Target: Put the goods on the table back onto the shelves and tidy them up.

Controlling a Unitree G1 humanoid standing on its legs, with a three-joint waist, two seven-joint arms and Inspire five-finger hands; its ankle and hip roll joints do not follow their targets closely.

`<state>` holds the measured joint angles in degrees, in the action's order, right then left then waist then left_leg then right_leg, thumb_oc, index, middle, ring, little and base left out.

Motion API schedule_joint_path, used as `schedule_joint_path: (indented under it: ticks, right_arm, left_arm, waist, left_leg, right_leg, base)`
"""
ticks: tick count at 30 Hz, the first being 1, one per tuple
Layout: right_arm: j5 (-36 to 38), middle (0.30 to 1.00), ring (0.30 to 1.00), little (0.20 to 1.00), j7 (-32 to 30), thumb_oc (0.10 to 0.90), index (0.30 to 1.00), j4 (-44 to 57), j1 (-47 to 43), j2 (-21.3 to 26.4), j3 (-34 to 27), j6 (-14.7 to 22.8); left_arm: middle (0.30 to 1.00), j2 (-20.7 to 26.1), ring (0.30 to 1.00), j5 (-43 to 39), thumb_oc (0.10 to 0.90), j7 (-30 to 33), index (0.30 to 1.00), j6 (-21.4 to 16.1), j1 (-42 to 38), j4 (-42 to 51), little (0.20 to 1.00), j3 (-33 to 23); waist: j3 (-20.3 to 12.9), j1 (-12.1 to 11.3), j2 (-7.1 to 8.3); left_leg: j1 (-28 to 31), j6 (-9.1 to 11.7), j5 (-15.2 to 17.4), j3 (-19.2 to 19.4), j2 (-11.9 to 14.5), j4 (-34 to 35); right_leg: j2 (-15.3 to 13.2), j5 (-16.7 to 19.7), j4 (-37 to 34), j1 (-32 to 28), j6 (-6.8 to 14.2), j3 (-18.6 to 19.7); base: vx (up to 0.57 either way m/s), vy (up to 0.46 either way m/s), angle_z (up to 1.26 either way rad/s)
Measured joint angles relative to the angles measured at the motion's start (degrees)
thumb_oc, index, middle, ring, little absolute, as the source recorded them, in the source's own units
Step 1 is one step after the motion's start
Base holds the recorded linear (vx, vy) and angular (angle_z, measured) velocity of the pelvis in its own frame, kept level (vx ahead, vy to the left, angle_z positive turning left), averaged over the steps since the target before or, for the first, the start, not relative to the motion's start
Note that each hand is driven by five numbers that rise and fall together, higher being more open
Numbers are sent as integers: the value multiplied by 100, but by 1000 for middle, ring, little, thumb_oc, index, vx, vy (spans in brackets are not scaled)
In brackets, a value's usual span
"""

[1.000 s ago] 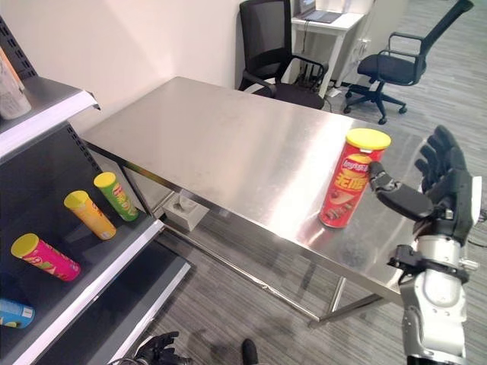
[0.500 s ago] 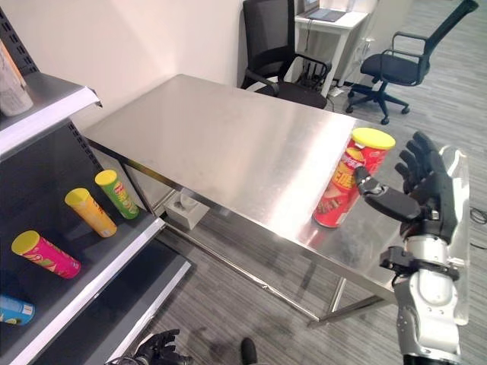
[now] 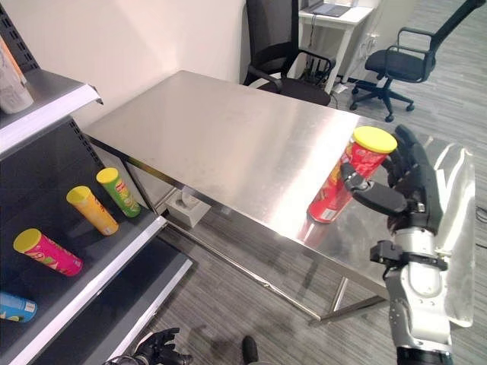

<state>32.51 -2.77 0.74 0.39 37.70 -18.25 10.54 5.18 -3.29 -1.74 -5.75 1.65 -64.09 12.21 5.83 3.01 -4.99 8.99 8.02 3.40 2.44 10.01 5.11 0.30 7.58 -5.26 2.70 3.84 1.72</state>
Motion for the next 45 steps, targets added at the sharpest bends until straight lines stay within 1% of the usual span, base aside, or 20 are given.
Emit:
schedule_joint_path:
  ticks: [3, 4, 7, 11, 12, 16, 24, 28, 36, 38, 45]
  right_arm:
    - [48, 900, 900, 900, 9, 800, 900, 0, -44, 70, 26, -2]
    - [108, 900, 900, 900, 13, 800, 900, -5, -131, 124, 141, -12]
    - [200, 900, 900, 900, 29, 800, 900, -4, -168, 240, 279, -17]
    - [270, 900, 900, 900, 128, 800, 900, -14, -200, 242, 344, -85]
    - [283, 900, 900, 900, 129, 800, 900, -32, -219, 291, 424, -123]
    - [360, 900, 900, 900, 146, 800, 900, -44, -261, 474, 557, -165]
    - [442, 900, 900, 900, 144, 800, 900, -62, -312, 473, 647, -167]
    - [455, 900, 900, 900, 127, 800, 900, -369, -358, 473, 656, -170]
    - [455, 900, 900, 900, 122, 800, 900, -471, -360, 492, 669, -171]
    - [456, 900, 900, 900, 124, 800, 900, -472, -363, 538, 751, -176]
    - [506, 900, 900, 900, 143, 800, 900, -483, -454, 743, 1078, -288]
  left_arm:
    - [900, 2, 900, -6, 800, 0, 900, 0, -17, 3, 900, -6]
    - [900, 5, 900, -20, 800, 1, 900, -4, -15, 5, 900, -56]
    - [900, 8, 900, -52, 800, 2, 900, -4, -13, 5, 900, -106]
    - [900, 64, 900, -139, 800, 16, 900, -4, -9, 12, 900, -117]
    - [900, 83, 900, -169, 800, 18, 900, -4, -12, 14, 900, -117]
    - [900, 87, 900, -238, 800, 21, 900, -3, -11, 9, 900, -120]
    - [900, 94, 900, -351, 800, 21, 900, -3, 5, 11, 900, -123]
    - [900, 110, 900, -395, 800, 21, 900, -2, 35, 8, 900, -124]
    - [900, 127, 900, -456, 800, 25, 900, 39, 64, 3, 900, -263]
    - [900, 135, 900, -517, 800, 25, 900, 107, 69, 1, 900, -284]
    - [900, 137, 900, -565, 800, 24, 900, 107, 78, 4, 900, -284]
  waist:
    - [4, -58, 6]
    - [12, -84, 25]
    - [17, -93, 47]
    - [34, -108, 101]
    - [45, -97, 131]
    - [52, -96, 165]
    - [34, -116, 204]
    - [-41, -116, 240]
    - [-56, -100, 222]
    - [-57, -97, 221]
    - [-57, -102, 222]
  left_leg:
    - [12, 0, 0, 0, -4, 0]
    - [13, 2, -2, -1, -6, 0]
    - [13, 3, -6, -5, -8, 0]
    - [14, 5, -10, -13, -37, -1]
    - [17, 9, -13, -13, -36, -2]
    - [75, 10, -14, -19, -31, -1]
    - [81, 10, -14, -24, -28, -1]
    - [82, 9, -15, -23, -26, -1]
    - [84, 6, -16, 21, -20, -1]
    - [82, 5, -16, 24, -13, 0]
    - [82, 5, -16, 26, -6, -1]
  right_leg:
    - [-11, 0, 0, -10, 1, -3]
    - [-23, 1, 0, -17, 1, -12]
    - [-41, 1, 0, -25, 2, -25]
    - [-51, 7, 0, -36, -6, -39]
    - [-51, 16, 0, -41, -19, -46]
    - [-52, 15, 0, -115, -18, -72]
    - [-56, -1, 0, -129, 3, -118]
    - [-53, 2, 0, -129, 0, -110]
    - [-37, -2, 0, -101, 4, -41]
    - [-39, -1, 0, -98, 3, -31]
    - [-40, 1, 0, -98, 0, -24]
  base:
    - [0, 0, 0]
    - [0, 0, 0]
    - [-1, 2, 1]
    - [-2, 5, 2]
    - [0, 0, 0]
    - [-2, 4, 2]
    - [0, 1, 1]
    - [0, 0, 0]
    - [-2, -7, -2]
    - [5, -3, -2]
    - [0, 0, 0]
